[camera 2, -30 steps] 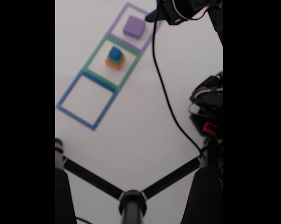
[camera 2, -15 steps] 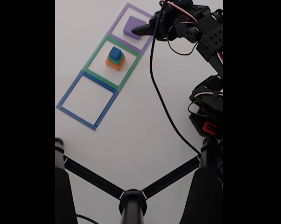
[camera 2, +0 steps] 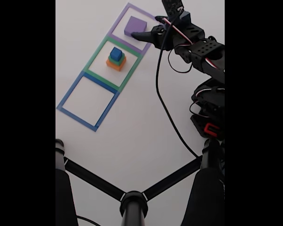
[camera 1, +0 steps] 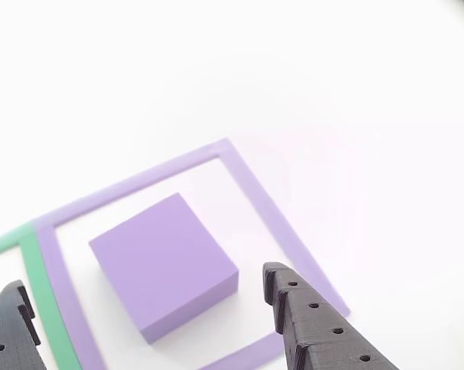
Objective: Tower of hanoi
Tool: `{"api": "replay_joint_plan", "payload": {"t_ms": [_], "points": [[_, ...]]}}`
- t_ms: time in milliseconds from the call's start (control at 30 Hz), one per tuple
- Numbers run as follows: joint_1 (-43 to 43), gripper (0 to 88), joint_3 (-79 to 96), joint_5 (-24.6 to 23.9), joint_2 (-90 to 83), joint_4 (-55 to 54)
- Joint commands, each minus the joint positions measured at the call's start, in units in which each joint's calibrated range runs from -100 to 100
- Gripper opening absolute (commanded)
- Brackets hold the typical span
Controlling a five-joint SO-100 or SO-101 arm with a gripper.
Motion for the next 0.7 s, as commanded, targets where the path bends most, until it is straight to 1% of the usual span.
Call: {"api": "replay_joint_plan", "payload": {"t_ms": [0,233,433,667], "points": [[0.1,36.5,0.9,0.0,5.6,-11.4],[0.2,36.2,1.8,0.0,16.6,-24.2],[1.8,36.5,0.1,0.0,26.3,-33.1],[1.7,37.2,-3.1,0.0,36.8,-42.6]]}}
